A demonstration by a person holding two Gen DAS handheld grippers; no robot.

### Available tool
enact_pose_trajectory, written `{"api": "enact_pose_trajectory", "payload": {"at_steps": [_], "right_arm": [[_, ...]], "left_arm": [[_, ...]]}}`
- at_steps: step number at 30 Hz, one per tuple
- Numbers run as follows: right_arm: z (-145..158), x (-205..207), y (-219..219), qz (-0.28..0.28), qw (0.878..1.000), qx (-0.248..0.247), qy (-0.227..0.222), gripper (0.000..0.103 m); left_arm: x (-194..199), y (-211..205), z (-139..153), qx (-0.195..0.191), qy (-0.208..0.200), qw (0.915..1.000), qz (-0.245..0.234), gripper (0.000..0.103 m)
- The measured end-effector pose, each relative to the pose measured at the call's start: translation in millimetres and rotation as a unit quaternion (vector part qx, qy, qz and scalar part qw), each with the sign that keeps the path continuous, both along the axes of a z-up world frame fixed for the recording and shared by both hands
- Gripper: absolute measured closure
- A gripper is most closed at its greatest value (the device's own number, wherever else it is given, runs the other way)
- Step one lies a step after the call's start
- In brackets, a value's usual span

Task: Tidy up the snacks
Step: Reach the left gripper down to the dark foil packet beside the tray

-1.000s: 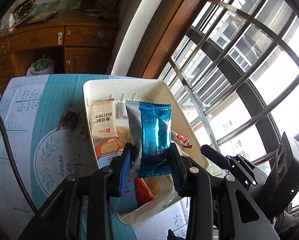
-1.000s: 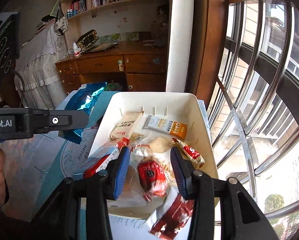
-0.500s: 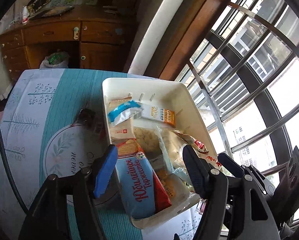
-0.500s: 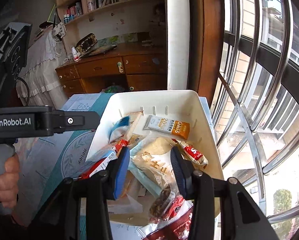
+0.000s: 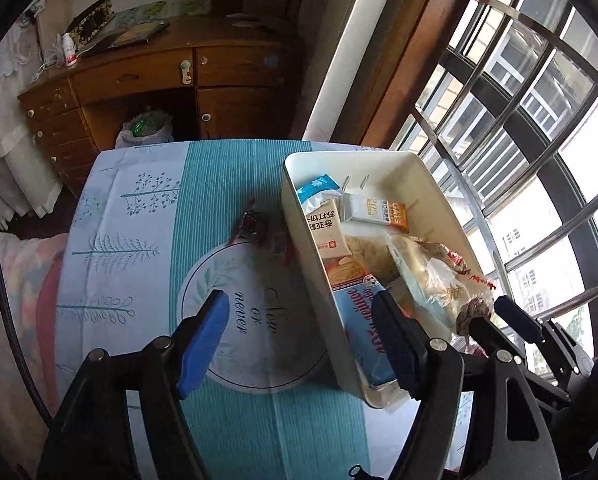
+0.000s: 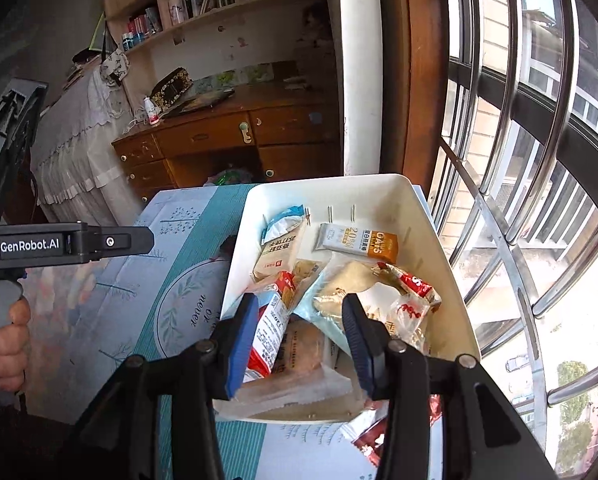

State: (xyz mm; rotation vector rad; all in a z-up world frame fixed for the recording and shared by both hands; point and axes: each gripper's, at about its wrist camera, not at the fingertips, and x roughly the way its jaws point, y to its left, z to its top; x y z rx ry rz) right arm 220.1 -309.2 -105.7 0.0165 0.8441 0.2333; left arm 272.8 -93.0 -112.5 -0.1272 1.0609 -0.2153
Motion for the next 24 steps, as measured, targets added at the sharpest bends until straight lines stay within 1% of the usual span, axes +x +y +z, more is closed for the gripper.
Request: {"api": "enact_pose_trajectory", "payload": {"at_steps": [1,2,3,5,9,14,17,20,24], "right_arm": [[0.5,-2.4,2.9,-0.007,1.0,-0.002,0.0,0.058],[0.7,-4.6,5.4,-0.015,1.0,-0.004,0.001,0.055],[0.8,-7.3,8.4,-0.026,1.0,-0.007,0.004,0.049],[1.0,-14.3,13.7,-0.045,0.999,-0.004,0.007,0.043],[-1.2,-26.3,26.9,-0.073,0.997,-0.004,0.013,0.042],[-6.6,-40.8,44.7,-0.108,0.994,-0.009,0.017,0.041],[-12.4,-50.5,55.0,-0.129,0.991,-0.016,0.02,0.032],[-19.4,-59.4,64.5,-0.151,0.988,-0.019,0.026,0.032],[-27.8,-69.0,77.0,-0.175,0.984,-0.032,0.022,0.031]], "left_arm": [[0.9,1.0,-0.7,0.007,0.001,0.9999,-0.011,0.03],[1.7,3.1,-1.4,0.014,0.003,0.9997,-0.021,0.03],[2.8,4.8,-2.1,0.022,0.004,0.9993,-0.03,0.03],[4.6,10.6,-3.3,0.036,0.007,0.998,-0.051,0.029],[11.1,20.1,-5.5,0.056,0.005,0.9943,-0.09,0.028],[27.0,28.2,-14.7,0.079,0.0,0.987,-0.14,0.025],[39.6,28.8,-24.7,0.089,0.003,0.9823,-0.165,0.025],[54.7,28.2,-39.2,0.095,0.011,0.979,-0.18,0.022],[74.7,24.3,-62.2,0.099,0.019,0.9761,-0.193,0.022]]}}
